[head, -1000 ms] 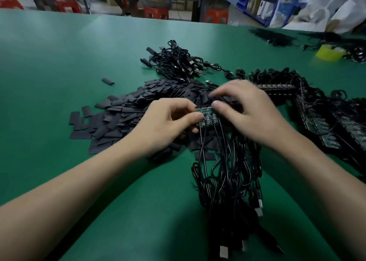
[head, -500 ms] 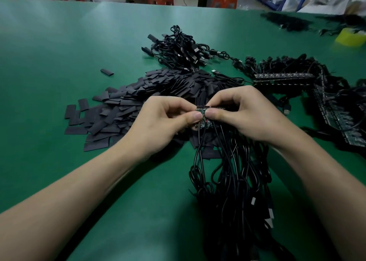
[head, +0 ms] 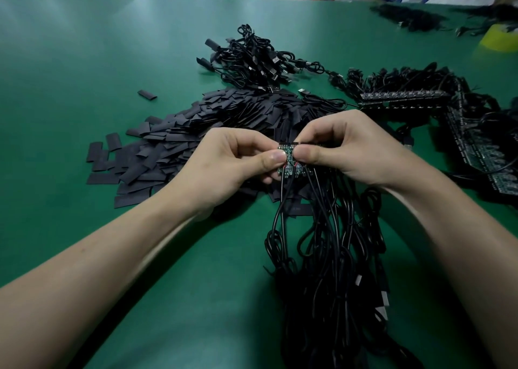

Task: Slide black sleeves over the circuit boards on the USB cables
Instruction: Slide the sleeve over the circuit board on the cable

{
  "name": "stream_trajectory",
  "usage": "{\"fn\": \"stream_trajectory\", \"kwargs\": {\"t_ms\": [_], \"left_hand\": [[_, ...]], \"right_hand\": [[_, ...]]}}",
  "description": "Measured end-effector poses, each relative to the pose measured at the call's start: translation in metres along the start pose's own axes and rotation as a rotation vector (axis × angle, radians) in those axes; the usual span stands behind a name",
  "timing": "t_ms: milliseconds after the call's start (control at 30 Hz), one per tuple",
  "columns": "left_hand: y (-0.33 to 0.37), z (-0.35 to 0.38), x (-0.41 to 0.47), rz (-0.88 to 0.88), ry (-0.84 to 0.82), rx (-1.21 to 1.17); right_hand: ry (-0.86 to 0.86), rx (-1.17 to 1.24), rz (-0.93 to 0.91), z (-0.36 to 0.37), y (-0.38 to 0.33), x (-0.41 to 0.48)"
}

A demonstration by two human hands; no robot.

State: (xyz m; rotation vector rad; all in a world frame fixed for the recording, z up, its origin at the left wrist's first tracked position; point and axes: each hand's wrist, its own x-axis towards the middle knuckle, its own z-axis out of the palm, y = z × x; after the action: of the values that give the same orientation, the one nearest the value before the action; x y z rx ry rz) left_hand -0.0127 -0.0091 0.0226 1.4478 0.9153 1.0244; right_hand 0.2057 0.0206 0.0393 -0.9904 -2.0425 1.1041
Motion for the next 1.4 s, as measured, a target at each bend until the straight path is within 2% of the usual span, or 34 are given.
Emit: {"fn": "stream_trajectory", "kwargs": {"t_ms": [500,600,767,867,1033,1167,1300,1400], "left_hand": [[0.0,0.003,0.002,0.028,-0.01,-0.067],[0.0,-0.002,0.004,0.036,0.038,-0.059],[-0.001,-0.009,0.005,0.096,0.155,-0.13],[-0.002,-0.01,0.004,0.102,0.174,-0.117],[-0.001,-0.012,0.003,0.119,0.266,-0.039],[0.001,-0.007,0.001,0.178,0.298,-0.004],[0.003,0.006,-0.001,0.157,0.203,-0.113],[0.002,0.012,-0.003,0.141,0.162,-0.099]], "right_hand": [[-0.031,0.068,-0.029,-0.006,-0.009,-0.003],[-0.039,0.08,-0.036,-0.022,-0.007,-0.012],[-0.006,0.2,-0.114,-0.053,0.002,-0.028],[-0.047,0.381,-0.224,-0.057,0.003,-0.034],[-0.025,0.613,-0.238,-0.053,-0.003,-0.035],[0.065,0.476,-0.24,-0.036,-0.009,-0.027],[0.071,0.312,-0.171,-0.017,-0.016,-0.02],[0.064,0.208,-0.154,-0.003,-0.015,-0.015]]}}
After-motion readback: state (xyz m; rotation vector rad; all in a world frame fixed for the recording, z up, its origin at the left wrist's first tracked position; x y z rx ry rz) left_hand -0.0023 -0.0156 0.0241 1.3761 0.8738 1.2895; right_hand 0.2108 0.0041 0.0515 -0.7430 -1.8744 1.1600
